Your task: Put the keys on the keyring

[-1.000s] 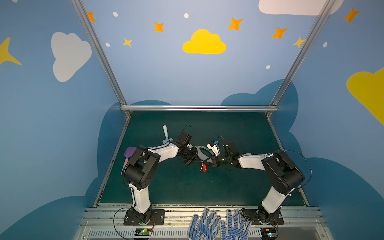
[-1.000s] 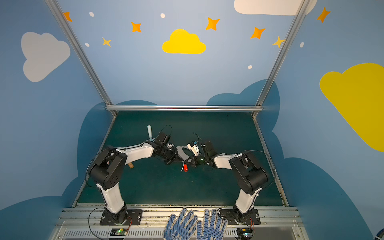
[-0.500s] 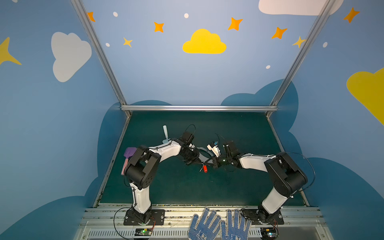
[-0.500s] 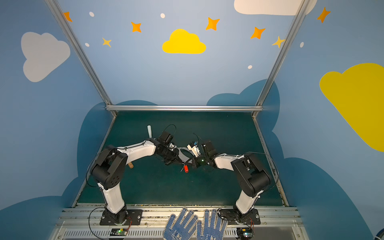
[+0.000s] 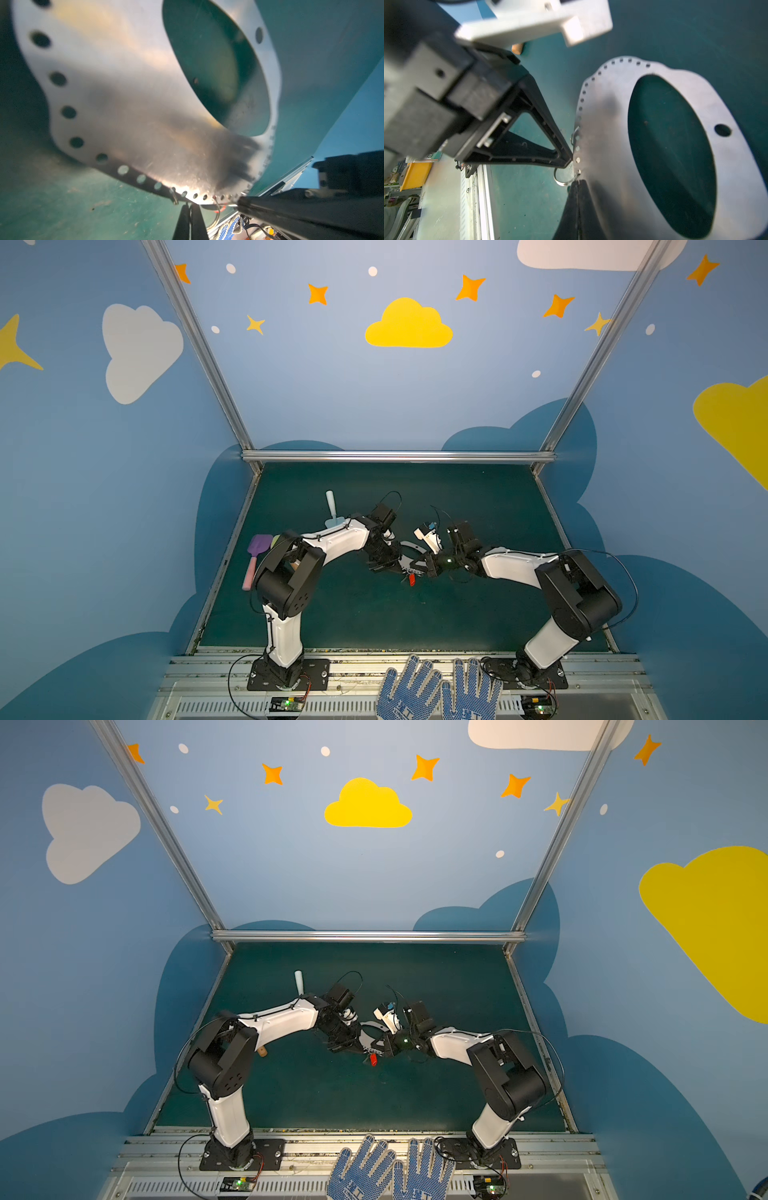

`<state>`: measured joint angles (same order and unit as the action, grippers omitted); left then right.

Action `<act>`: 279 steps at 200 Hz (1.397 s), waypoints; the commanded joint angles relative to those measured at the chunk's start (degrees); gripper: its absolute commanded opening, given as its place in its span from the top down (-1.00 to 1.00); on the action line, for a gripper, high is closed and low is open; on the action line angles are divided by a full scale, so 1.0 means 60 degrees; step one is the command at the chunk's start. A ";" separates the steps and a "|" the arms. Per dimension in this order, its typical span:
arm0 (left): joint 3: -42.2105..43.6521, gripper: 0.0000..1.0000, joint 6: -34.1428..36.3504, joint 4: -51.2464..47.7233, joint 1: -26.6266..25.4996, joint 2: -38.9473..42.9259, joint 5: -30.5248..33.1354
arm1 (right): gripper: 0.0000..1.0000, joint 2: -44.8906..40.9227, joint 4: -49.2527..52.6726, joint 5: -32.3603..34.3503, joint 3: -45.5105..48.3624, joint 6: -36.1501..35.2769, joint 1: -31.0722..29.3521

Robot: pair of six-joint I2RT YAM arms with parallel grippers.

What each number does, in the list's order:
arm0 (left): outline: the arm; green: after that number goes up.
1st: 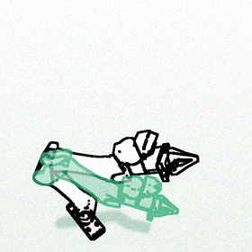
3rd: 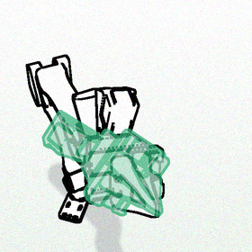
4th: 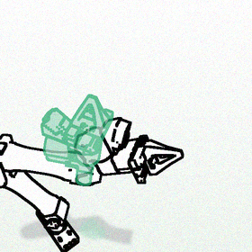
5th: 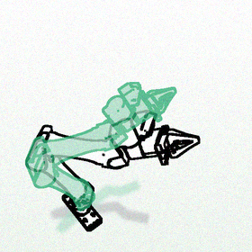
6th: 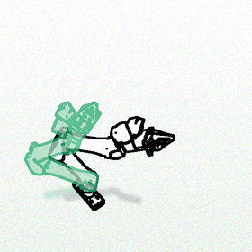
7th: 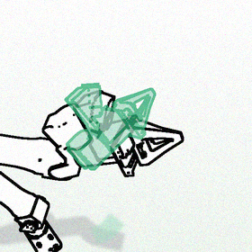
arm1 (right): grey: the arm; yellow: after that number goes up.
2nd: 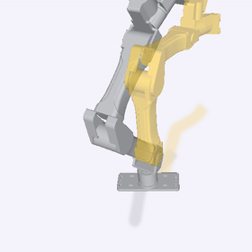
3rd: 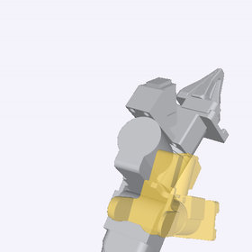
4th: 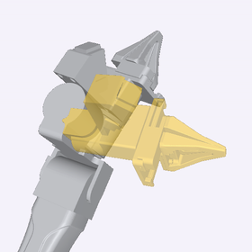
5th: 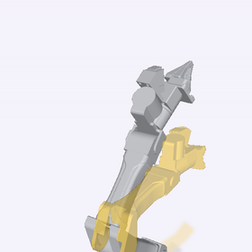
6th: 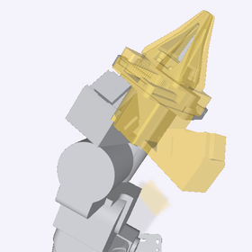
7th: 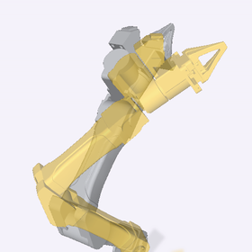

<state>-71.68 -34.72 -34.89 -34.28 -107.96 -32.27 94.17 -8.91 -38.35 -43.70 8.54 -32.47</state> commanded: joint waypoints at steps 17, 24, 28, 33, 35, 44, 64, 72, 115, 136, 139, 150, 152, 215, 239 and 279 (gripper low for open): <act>0.0280 0.93 -0.0050 -0.0478 -0.0063 -0.0107 0.0071 | 1.00 -0.0768 -0.0943 0.0345 0.0173 0.0081 0.0013; 0.0335 0.93 -0.0143 -0.0342 -0.0059 -0.0064 -0.0016 | 1.00 -0.0877 -0.1051 0.0451 0.0278 0.0144 0.0006; 0.0357 0.93 -0.0193 -0.0265 -0.0060 -0.0034 -0.0026 | 1.00 -0.0930 -0.1109 0.0471 0.0341 0.0179 0.0020; 0.0374 0.93 -0.0272 -0.0190 -0.0058 0.0013 -0.0039 | 1.00 -0.0982 -0.1150 0.0446 0.0387 0.0205 0.0021; 0.0396 0.93 -0.0298 -0.0150 -0.0061 0.0029 -0.0041 | 1.00 -0.0998 -0.1163 0.0434 0.0396 0.0211 0.0021; 0.0458 0.93 -0.0385 0.0016 -0.0058 0.0113 -0.0058 | 1.00 -0.1046 -0.1099 0.0415 0.0414 0.0223 0.0006; 0.0477 0.93 -0.0497 0.0165 -0.0059 0.0168 -0.0064 | 1.00 -0.1115 -0.0858 0.0471 0.0395 0.0195 -0.0008; 0.0448 0.93 -0.0469 0.0127 -0.0059 0.0153 -0.0009 | 1.00 -0.1172 -0.0829 0.0484 0.0462 0.0203 -0.0009; 0.0577 0.93 -0.0626 0.0338 -0.0030 0.0231 0.0102 | 1.00 -0.1761 -0.0205 0.0765 0.0804 0.0375 -0.0167; 0.0609 0.93 -0.0739 0.0482 -0.0028 0.0326 0.0179 | 0.99 -0.2143 0.0195 0.0897 0.1150 0.0534 -0.0329; 0.0616 0.93 -0.0753 0.0507 -0.0021 0.0338 0.0179 | 0.94 -0.2211 0.0243 0.0925 0.1183 0.0562 -0.0351; 0.0641 0.93 -0.0838 0.0628 -0.0036 0.0368 0.0178 | 0.79 -0.2394 0.0510 0.0937 0.1304 0.0618 -0.0428; 0.0639 0.93 -0.0846 0.0648 -0.0034 0.0363 0.0160 | 0.77 -0.2435 0.0552 0.0930 0.1332 0.0615 -0.0450; 0.0767 0.93 -0.1147 0.1070 -0.0028 0.0306 0.0247 | 0.45 -0.2761 0.1008 0.1934 0.2156 0.0931 -0.1643; 0.0809 0.93 -0.1134 0.1073 -0.0028 0.0284 0.0339 | 0.38 -0.2537 0.0506 0.2343 0.2537 0.1056 -0.1990; 0.0871 0.79 -0.1192 0.1212 -0.0014 0.0238 0.0528 | 0.33 -0.2268 -0.0267 0.2918 0.2923 0.1199 -0.2408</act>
<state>-67.00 -41.25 -28.45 -34.52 -107.46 -30.28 79.44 -7.03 -24.32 -26.70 15.14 -45.63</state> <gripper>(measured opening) 0.052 0.332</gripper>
